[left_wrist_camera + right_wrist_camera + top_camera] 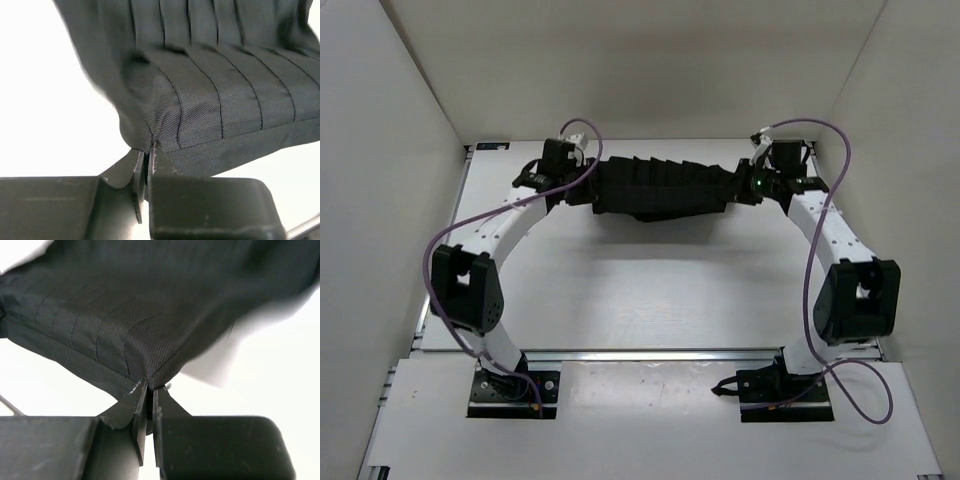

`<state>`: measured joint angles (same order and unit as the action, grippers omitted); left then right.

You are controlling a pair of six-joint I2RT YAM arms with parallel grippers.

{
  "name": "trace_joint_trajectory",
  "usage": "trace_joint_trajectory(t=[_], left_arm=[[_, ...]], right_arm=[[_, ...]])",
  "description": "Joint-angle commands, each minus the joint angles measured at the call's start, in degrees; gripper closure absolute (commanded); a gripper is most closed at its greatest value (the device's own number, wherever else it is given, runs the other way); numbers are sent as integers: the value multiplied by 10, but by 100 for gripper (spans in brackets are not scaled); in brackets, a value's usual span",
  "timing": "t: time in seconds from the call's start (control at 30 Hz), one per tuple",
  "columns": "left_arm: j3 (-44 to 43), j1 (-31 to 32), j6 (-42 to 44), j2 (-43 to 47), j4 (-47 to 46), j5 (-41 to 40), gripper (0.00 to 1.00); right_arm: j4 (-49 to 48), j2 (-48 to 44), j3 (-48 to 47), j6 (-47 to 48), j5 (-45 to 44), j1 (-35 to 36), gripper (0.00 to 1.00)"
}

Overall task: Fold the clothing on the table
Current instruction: Fold the skirt

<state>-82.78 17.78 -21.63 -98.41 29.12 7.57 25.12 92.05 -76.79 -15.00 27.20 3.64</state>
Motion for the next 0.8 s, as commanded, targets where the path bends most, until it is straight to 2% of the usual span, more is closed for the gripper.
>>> trace_joint_trajectory(t=[0.0, 0.13, 0.27, 0.3, 0.37, 0.43, 0.5, 0.6, 0.63, 0.77], left_arm=[[78, -6, 23, 80, 39, -78, 100], [187, 44, 14, 174, 119, -75, 100], [274, 116, -55, 355, 188, -110, 100], [280, 102, -68, 398, 189, -105, 100], [313, 52, -64, 423, 175, -64, 100], [336, 0, -49, 410, 150, -43, 100], [338, -9, -32, 356, 125, -44, 100], [323, -26, -25, 280, 62, -41, 100], [309, -37, -25, 245, 52, -35, 100], [239, -42, -7, 113, 28, -39, 98]], right_arm=[[15, -69, 89, 11, -62, -13, 100], [82, -169, 211, 2, -74, 15, 100], [157, -358, 313, -63, -113, 86, 100], [164, -398, 326, -84, -114, 89, 100], [149, -431, 347, -94, -84, 47, 100], [115, -414, 378, -71, -30, -5, 100], [80, -370, 381, -55, -6, -32, 100], [28, -267, 337, -35, -28, -7, 100], [19, -205, 315, -25, -29, -3, 100], [-22, -91, 239, -15, -2, -8, 100]])
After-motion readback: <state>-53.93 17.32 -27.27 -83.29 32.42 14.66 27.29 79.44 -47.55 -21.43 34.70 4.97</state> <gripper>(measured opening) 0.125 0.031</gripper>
